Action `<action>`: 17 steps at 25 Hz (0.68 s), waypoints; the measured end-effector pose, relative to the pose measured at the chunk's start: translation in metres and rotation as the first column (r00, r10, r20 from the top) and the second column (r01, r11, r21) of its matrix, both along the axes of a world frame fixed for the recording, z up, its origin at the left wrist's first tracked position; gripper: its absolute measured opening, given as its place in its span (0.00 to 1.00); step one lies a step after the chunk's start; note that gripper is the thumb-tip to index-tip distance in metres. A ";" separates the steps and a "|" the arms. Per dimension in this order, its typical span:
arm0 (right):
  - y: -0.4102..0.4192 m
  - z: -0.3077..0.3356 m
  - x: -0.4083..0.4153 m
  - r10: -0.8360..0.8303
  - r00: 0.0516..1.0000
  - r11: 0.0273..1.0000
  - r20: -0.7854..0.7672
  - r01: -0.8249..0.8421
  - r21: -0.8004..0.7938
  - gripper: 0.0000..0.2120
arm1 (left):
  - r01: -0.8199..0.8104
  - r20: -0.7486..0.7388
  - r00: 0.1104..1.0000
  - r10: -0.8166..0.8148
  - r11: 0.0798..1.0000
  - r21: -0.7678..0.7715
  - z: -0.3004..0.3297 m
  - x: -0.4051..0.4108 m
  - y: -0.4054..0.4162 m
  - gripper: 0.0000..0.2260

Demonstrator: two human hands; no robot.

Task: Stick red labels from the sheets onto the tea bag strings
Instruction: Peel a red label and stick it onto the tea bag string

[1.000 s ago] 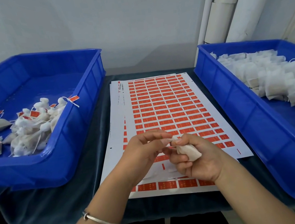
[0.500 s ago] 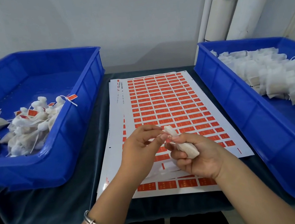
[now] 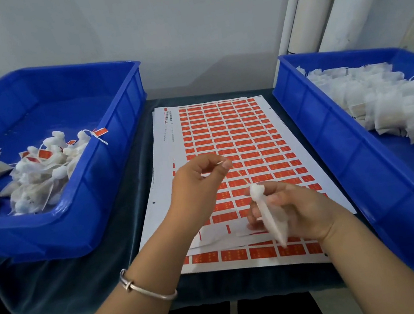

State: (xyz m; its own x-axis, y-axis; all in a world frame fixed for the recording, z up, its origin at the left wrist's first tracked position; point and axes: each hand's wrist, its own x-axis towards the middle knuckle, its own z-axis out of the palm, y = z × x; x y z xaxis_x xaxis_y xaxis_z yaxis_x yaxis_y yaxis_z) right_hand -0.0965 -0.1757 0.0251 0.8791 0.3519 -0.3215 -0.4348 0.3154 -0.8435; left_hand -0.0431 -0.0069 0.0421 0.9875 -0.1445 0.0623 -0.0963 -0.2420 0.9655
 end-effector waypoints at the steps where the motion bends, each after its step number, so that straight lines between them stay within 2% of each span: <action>1: -0.002 0.002 0.000 0.023 0.999 0.999 0.046 -0.024 0.025 0.19 | 0.047 0.013 0.999 -0.047 0.999 0.023 0.000 -0.001 -0.004 0.05; 4: -0.004 0.007 0.002 -0.072 0.989 0.994 0.131 0.061 0.089 0.10 | 0.161 0.039 0.986 -0.163 0.985 0.054 0.001 -0.005 -0.016 0.07; 7: -0.015 0.009 -0.003 -0.256 0.951 0.966 0.170 0.258 0.014 0.12 | 0.241 0.031 0.970 -0.241 0.970 0.023 -0.004 -0.004 -0.025 0.06; 8: -0.020 0.008 -0.007 -0.320 0.931 0.946 0.174 0.325 0.001 0.12 | 0.278 -0.001 0.961 -0.278 0.960 0.035 -0.007 -0.004 -0.027 0.04; 9: -0.026 0.007 -0.011 -0.382 0.908 0.922 0.172 0.386 0.007 0.11 | 0.329 -0.046 0.944 -0.326 0.940 0.090 -0.013 -0.004 -0.030 0.07; 10: -0.032 0.006 -0.016 -0.441 0.881 0.896 0.169 0.444 0.020 0.10 | 0.389 -0.093 0.921 -0.377 0.901 0.195 -0.022 -0.006 -0.033 0.13; 11: -0.040 0.005 -0.021 -0.500 0.850 0.864 0.165 0.502 0.035 0.09 | 0.442 -0.121 0.896 -0.428 0.824 0.356 -0.032 -0.008 -0.037 0.18; 13: -0.052 0.004 -0.028 -0.602 0.783 0.797 0.157 0.602 0.051 0.06 | 0.443 -0.106 0.843 -0.527 0.570 0.692 -0.052 -0.010 -0.044 0.27; 14: -0.059 0.004 -0.031 -0.639 0.752 0.765 0.161 0.643 0.034 0.06 | 0.391 -0.081 0.827 -0.557 0.466 0.794 -0.060 -0.010 -0.045 0.32; 15: -0.064 0.004 -0.034 -0.666 0.727 0.736 0.168 0.677 -0.008 0.07 | 0.342 -0.060 0.824 -0.563 0.410 0.846 -0.067 -0.008 -0.045 0.35; 17: -0.072 0.003 -0.036 -0.697 0.693 0.684 0.185 0.719 -0.120 0.12 | 0.267 -0.023 0.849 -0.528 0.390 0.881 -0.074 -0.001 -0.040 0.39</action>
